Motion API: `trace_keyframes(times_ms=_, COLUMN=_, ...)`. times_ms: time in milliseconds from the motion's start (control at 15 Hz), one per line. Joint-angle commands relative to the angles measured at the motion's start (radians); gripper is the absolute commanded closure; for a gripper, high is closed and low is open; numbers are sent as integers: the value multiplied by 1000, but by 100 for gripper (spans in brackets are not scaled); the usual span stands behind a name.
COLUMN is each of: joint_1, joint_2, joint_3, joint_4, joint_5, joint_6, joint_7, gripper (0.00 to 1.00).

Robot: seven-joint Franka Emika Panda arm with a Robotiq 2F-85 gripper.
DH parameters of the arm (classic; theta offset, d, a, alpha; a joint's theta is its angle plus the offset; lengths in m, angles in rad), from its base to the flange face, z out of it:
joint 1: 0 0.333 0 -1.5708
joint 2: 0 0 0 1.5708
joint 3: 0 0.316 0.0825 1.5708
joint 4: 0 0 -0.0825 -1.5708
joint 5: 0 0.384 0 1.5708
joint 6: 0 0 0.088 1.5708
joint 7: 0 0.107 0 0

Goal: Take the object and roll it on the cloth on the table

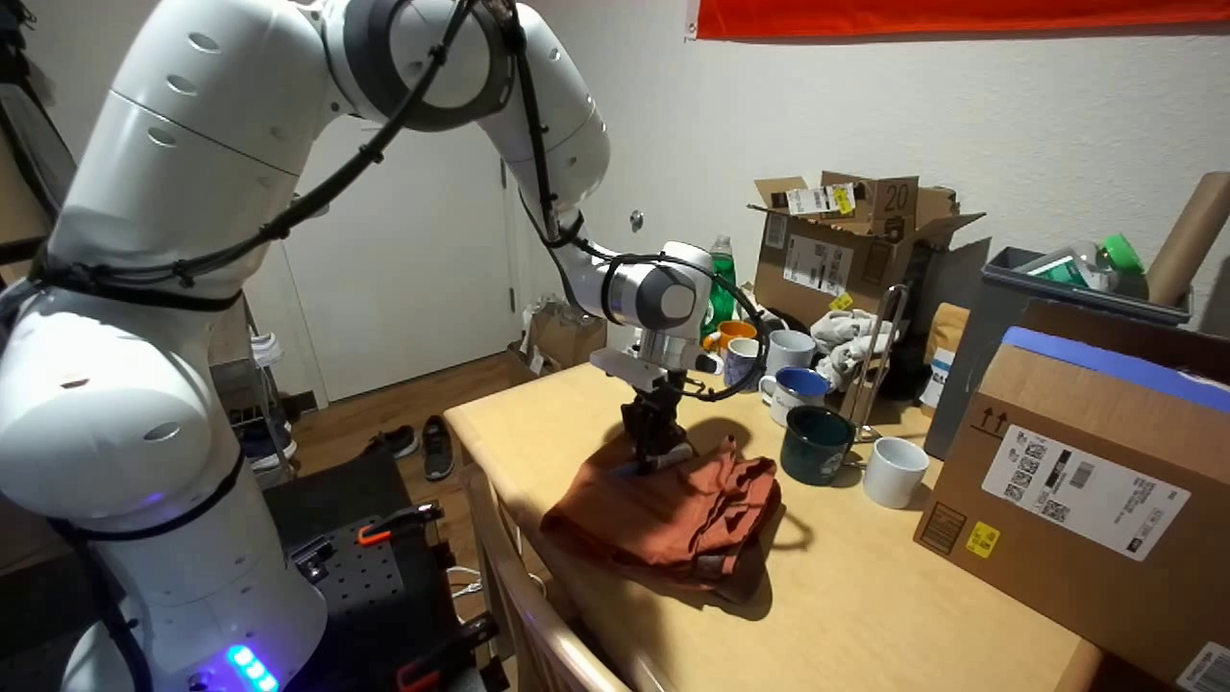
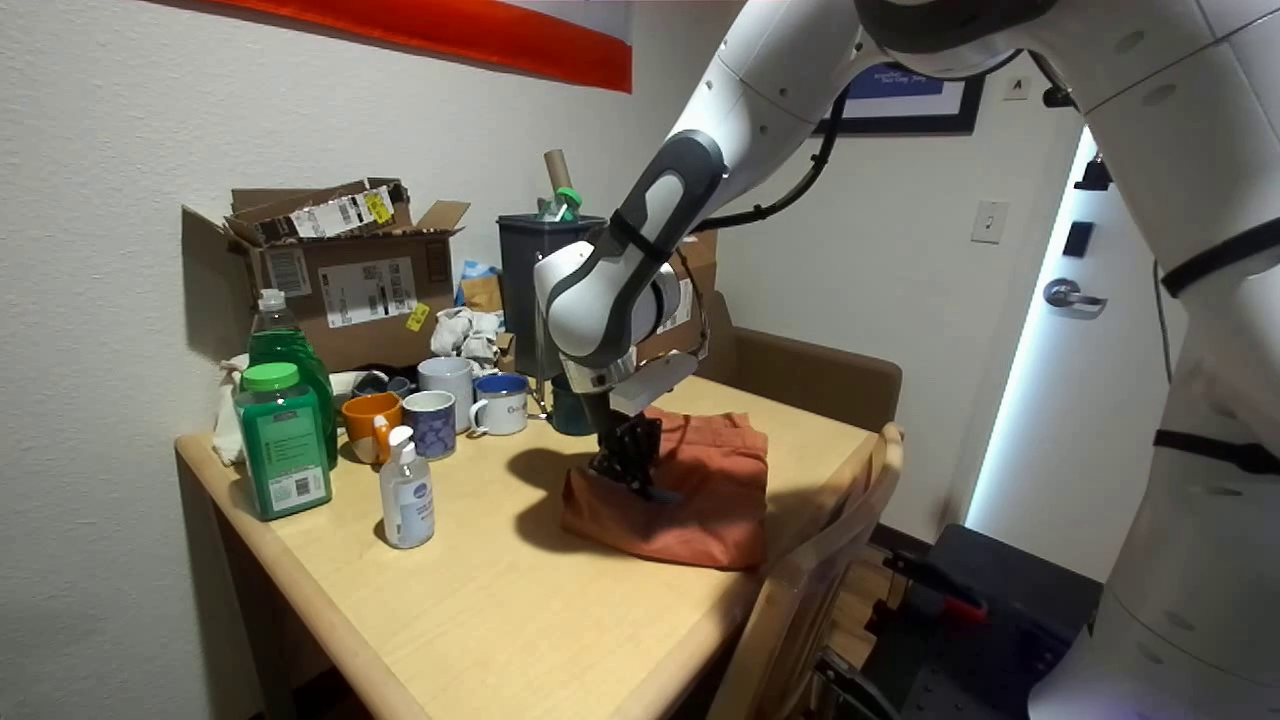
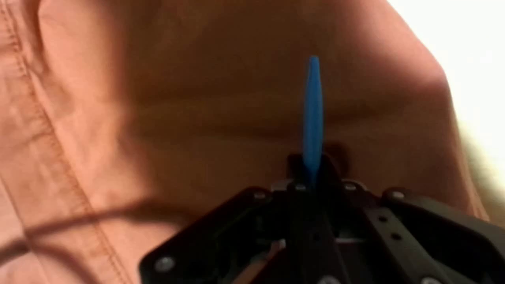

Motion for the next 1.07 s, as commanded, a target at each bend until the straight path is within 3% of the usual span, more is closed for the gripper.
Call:
trace_keyframes(times_ms=0, joint_1=28, joint_2=-18, joint_3=28, joint_4=-58, joint_5=-15, joint_6=-11, joint_7=7, gripper=97)
trace_keyframes(times_ms=400, joint_1=74, joint_2=-59, joint_3=53, joint_4=-111, joint_5=-33, joint_6=6, joint_7=22, gripper=97)
trace_keyframes(times_ms=1000, joint_1=120, joint_2=-234, joint_3=78, joint_4=-291, joint_5=-59, joint_6=48, joint_7=66, gripper=97)
